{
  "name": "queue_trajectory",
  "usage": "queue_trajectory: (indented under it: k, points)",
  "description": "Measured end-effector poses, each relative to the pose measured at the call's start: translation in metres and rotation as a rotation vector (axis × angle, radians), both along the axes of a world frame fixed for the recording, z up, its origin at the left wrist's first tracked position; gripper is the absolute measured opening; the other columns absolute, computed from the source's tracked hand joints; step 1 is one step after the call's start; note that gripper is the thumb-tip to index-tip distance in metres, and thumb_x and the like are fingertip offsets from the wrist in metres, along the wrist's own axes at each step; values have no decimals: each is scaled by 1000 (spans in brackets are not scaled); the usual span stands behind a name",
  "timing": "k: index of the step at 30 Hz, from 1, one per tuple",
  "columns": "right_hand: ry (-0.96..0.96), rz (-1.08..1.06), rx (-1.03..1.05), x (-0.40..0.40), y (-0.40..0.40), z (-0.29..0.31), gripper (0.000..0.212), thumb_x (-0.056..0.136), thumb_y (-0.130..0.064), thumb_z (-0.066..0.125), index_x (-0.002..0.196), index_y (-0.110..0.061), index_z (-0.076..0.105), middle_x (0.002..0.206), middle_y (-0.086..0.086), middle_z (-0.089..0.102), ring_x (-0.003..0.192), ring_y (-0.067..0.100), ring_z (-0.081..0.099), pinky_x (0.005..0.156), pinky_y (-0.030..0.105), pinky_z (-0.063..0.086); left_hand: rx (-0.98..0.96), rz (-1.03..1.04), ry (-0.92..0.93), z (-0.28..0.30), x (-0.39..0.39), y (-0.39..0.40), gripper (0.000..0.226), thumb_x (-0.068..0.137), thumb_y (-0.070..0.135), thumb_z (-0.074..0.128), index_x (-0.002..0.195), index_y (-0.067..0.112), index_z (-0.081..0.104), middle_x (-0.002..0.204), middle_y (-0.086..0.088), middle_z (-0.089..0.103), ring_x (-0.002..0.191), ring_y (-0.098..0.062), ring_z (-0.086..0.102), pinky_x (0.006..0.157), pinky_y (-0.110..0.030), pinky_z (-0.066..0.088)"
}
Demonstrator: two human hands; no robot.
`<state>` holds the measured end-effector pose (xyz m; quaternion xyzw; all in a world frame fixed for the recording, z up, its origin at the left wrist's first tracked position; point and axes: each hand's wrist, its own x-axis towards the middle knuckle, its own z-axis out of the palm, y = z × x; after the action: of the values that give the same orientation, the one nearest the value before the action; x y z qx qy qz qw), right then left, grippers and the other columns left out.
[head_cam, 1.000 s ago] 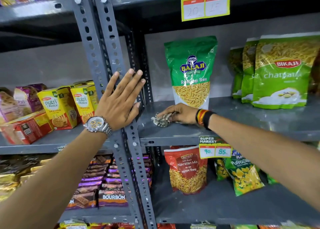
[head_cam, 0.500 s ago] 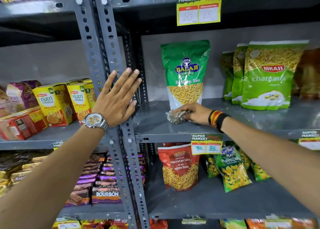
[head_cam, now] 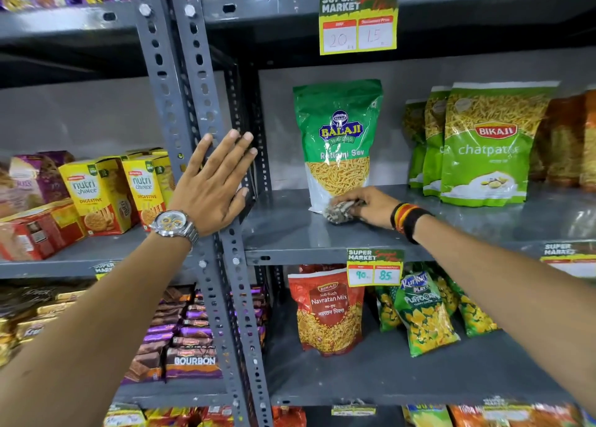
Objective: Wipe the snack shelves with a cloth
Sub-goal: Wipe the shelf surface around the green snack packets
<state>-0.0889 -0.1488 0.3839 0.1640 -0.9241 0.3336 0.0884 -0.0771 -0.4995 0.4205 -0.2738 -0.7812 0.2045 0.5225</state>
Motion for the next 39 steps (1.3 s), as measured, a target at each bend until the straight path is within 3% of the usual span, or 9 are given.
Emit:
queue_trajectory:
  k: [7,13,16,25,29,32,35,37,39]
  points:
    - [-71,74,48,22,1,-8,51,91,10,48,127,-23,65,140,2,56,131,22,50,99,9,35,46,22,-117,0,13,7,70,102,41,31,161,5,15,170,-13,5,157,-31,0,124,-60,9]
    - [-147,175,-30,87,33,14,45,94,3,54,121,-31,65,94,-32,70,88,-8,66,78,7,47,50,-186,-388,-54,32,58,66,102,46,32,156,8,34,166,-15,25,156,-29,13,124,-54,17]
    - [-17,-4,-149,52,53,20,46,91,4,56,118,-32,67,120,-8,69,118,16,61,105,29,45,68,-193,-595,-83,28,95,74,102,59,20,159,13,26,168,-9,21,156,-22,12,124,-50,22]
    - [28,-106,44,17,54,-20,45,94,3,50,126,-26,65,131,4,60,121,23,55,97,22,39,79,-84,-715,-102,16,137,80,99,71,19,158,19,30,164,-3,34,150,-21,32,119,-39,31]
    - [-19,145,96,77,60,-12,48,94,-2,53,122,-38,65,128,-6,61,115,14,59,92,20,45,120,-143,-689,-106,17,138,75,99,70,25,149,18,46,153,-6,51,140,-26,48,116,-41,38]
    - [-33,174,30,76,68,4,54,90,3,50,116,-40,68,121,-1,68,88,30,66,75,41,52,131,-142,-683,-109,16,139,76,99,70,23,149,18,46,154,-6,50,140,-26,48,117,-42,39]
    - [38,11,-24,35,59,10,48,92,6,48,119,-28,69,115,0,68,63,1,59,60,14,44,138,-136,-677,-109,17,140,78,98,71,21,151,19,43,157,-4,46,142,-25,46,118,-41,36]
    - [25,-31,34,13,47,0,44,92,8,48,123,-17,67,119,4,65,85,-5,64,73,3,44,143,-129,-686,-108,18,140,77,99,71,22,153,19,42,158,-4,44,143,-24,44,119,-41,34]
    - [10,-42,63,3,42,-14,44,92,8,49,123,-18,66,129,8,64,117,19,61,100,24,46,134,-118,-698,-107,20,139,76,99,70,23,154,20,40,159,-3,43,144,-24,43,120,-40,33]
